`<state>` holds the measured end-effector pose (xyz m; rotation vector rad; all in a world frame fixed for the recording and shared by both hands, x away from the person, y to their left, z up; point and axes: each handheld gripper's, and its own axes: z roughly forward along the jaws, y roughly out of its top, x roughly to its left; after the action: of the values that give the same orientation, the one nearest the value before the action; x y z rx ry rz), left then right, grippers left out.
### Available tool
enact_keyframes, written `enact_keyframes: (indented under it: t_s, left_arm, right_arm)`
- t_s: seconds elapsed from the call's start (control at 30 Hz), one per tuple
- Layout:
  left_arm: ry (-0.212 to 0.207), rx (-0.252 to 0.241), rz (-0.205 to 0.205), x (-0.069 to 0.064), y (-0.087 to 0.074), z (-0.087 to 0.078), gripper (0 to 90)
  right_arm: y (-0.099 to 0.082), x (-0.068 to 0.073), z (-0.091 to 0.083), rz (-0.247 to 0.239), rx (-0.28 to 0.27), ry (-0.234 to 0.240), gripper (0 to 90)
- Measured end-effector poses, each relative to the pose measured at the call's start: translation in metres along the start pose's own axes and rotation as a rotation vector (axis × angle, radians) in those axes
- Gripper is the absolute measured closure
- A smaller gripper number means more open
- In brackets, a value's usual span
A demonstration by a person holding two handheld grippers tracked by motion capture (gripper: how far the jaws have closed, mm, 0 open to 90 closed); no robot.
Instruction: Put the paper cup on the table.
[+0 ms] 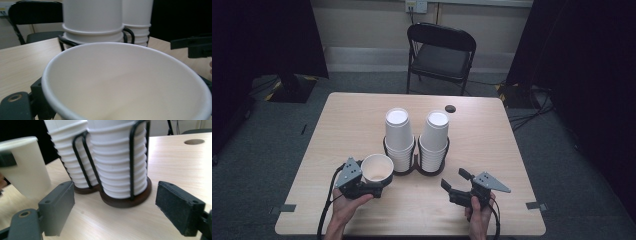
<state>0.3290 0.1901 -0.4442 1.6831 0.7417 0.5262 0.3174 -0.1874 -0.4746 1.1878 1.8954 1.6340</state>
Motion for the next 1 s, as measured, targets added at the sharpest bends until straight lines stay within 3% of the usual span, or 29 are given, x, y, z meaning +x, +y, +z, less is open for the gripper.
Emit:
enact_keyframes:
  t_s: [0.07,0.2,0.3,0.37,0.4,0.73,0.9,1.0]
  left_arm:
    - [0.025,0.004,0.015,0.005,0.005,-0.003,9.4]
    - [0.052,-0.012,-0.009,0.015,0.009,-0.005,9.4]
    - [0.103,-0.014,-0.024,0.021,0.009,-0.003,9.2]
    - [0.104,-0.014,-0.045,0.025,0.009,-0.002,9.2]
    - [0.112,-0.014,-0.057,0.03,0.01,-0.001,9.1]
    - [0.203,0.01,-0.035,0.053,0.017,0.007,9.1]
    - [0.211,0.007,-0.058,0.07,0.017,0.013,9.1]
    - [0.216,0.001,-0.053,0.079,0.013,0.02,8.9]
  right_arm:
    - [-0.005,-0.002,-0.001,-0.026,0.009,-0.054,14.8]
    - [-0.01,-0.005,-0.002,-0.031,-0.005,-0.114,14.9]
    - [-0.013,-0.007,-0.002,-0.044,-0.014,-0.106,14.3]
    - [-0.014,-0.007,-0.002,-0.052,-0.009,-0.111,14.2]
    - [-0.015,-0.006,-0.001,-0.054,-0.013,-0.139,14.2]
    - [-0.02,-0.005,0.0,-0.072,-0.047,-0.163,13.9]
    - [-0.022,-0.003,-0.002,-0.085,-0.076,-0.176,13.8]
    - [-0.022,-0.004,-0.002,-0.078,-0.082,-0.173,13.9]
